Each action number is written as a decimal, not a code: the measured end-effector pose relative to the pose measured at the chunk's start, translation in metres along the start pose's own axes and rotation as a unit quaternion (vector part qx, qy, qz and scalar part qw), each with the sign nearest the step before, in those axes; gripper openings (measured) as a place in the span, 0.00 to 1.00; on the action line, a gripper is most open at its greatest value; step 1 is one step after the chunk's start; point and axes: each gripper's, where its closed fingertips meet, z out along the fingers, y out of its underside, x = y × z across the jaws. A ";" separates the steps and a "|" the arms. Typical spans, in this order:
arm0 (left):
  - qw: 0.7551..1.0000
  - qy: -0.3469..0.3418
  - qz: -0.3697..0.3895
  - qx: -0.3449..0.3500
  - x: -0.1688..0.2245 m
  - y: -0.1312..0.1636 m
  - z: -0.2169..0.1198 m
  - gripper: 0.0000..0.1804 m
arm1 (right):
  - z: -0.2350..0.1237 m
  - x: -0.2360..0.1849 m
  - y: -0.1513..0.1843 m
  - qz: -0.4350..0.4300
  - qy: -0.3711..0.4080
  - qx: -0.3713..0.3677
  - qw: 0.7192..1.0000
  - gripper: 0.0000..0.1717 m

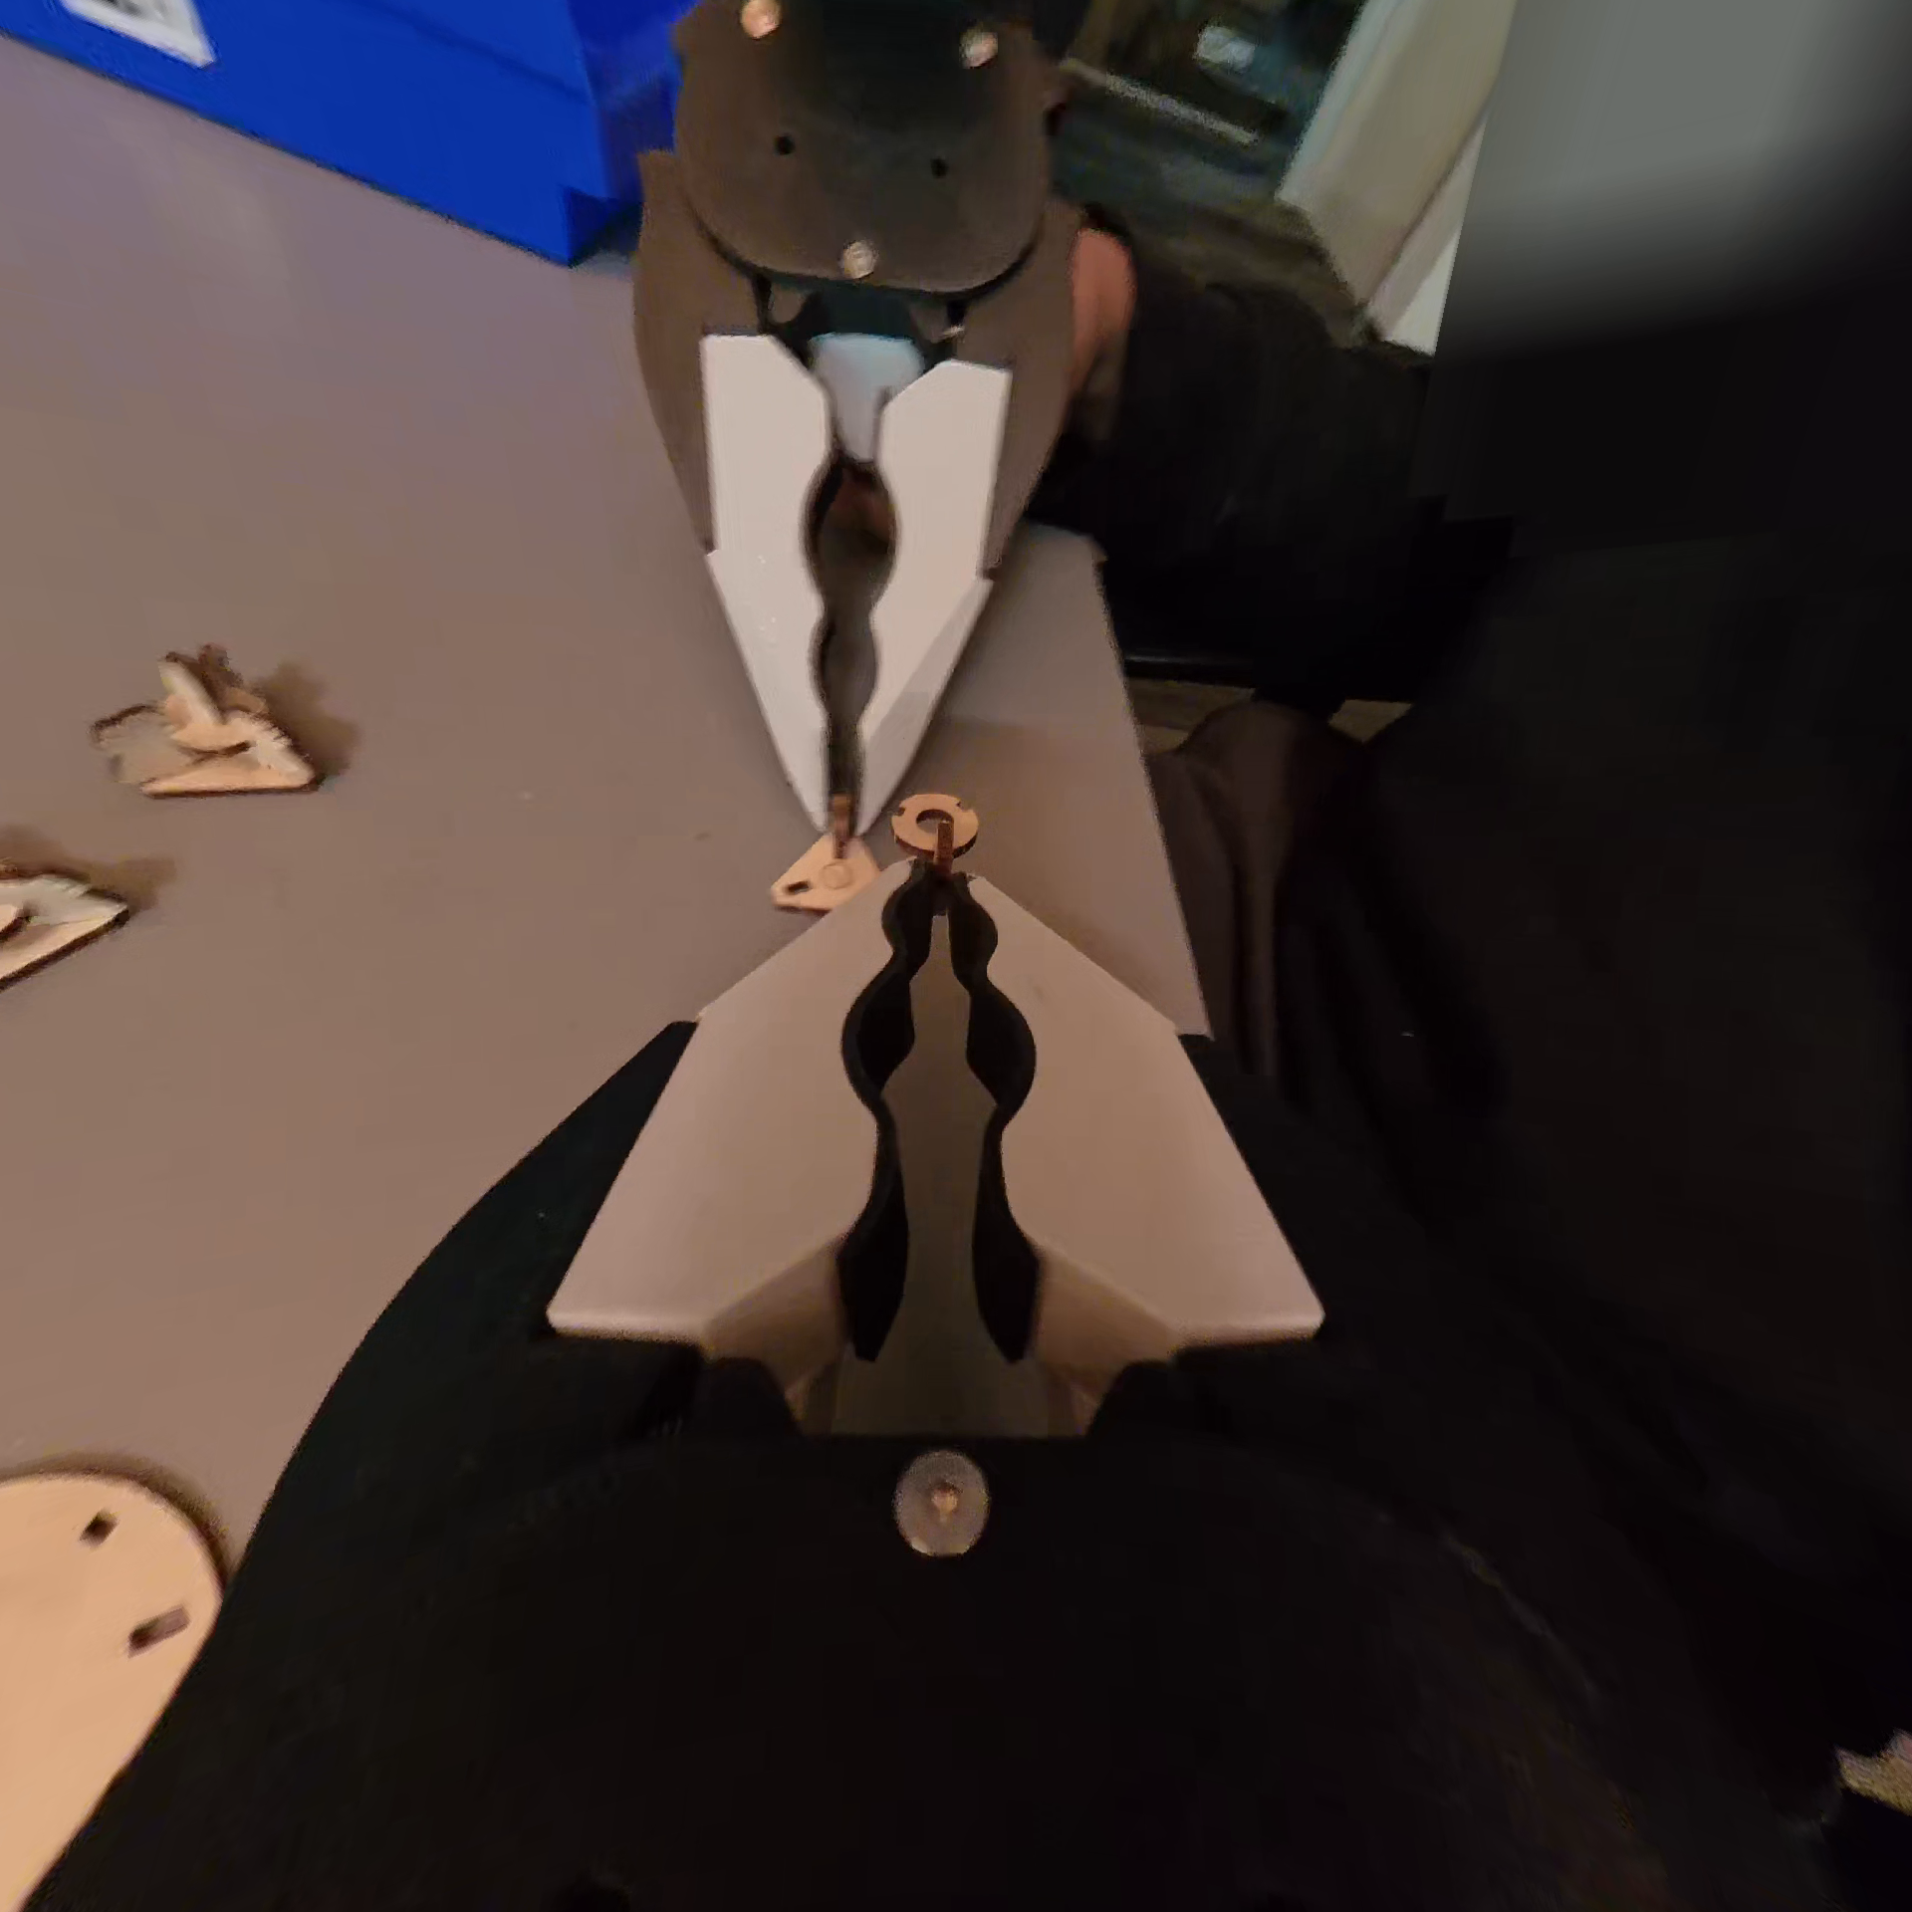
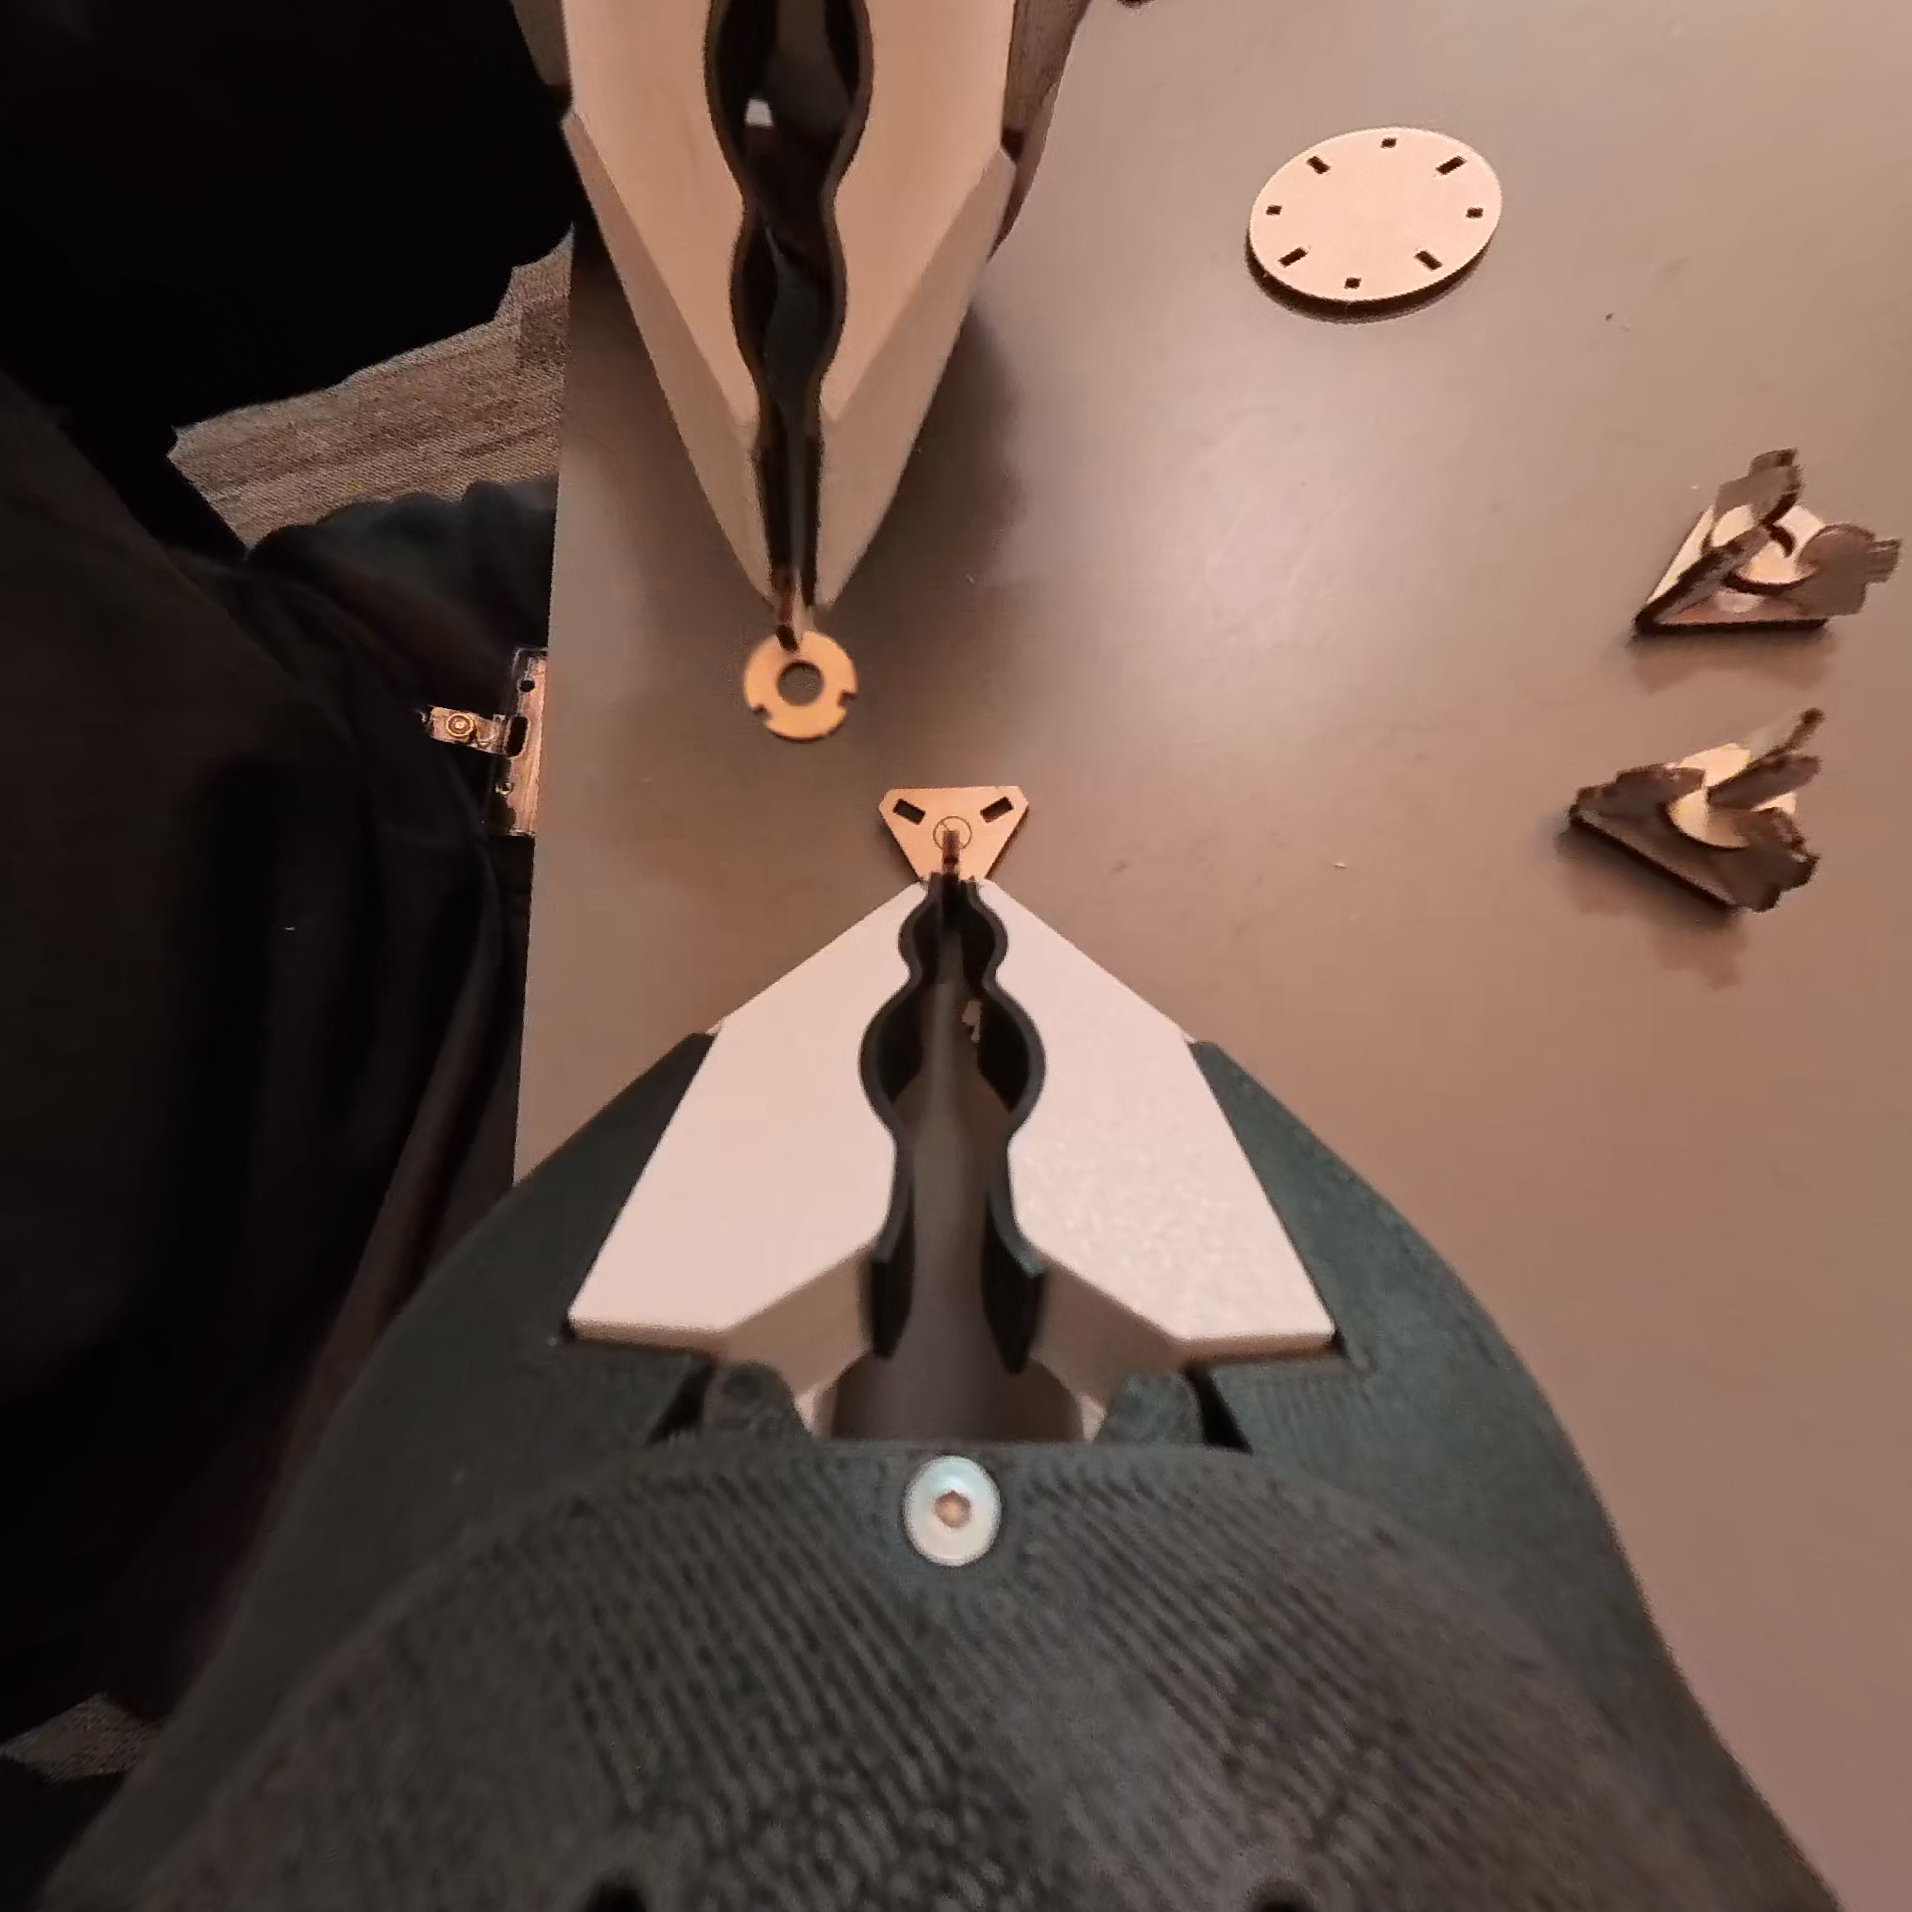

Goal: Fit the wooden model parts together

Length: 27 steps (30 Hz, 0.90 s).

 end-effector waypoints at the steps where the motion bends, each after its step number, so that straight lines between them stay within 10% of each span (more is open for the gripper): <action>1: 1.000 -0.029 -0.004 -0.007 -0.007 0.002 0.001 0.01 | 0.000 0.000 0.000 -0.002 0.002 0.000 1.000 0.00; 8: 0.952 -0.202 -0.204 0.110 -0.033 -0.007 -0.004 0.01 | 0.002 0.002 -0.002 0.023 0.019 0.005 1.000 0.00; 17: 0.877 -0.405 -0.198 0.165 -0.021 0.003 -0.009 0.00 | 0.006 0.000 -0.006 0.119 0.068 0.026 0.990 0.01; 27: 0.876 -0.412 -0.202 0.151 -0.021 0.003 0.005 0.00 | 0.009 -0.005 -0.006 0.102 0.104 0.004 0.989 0.00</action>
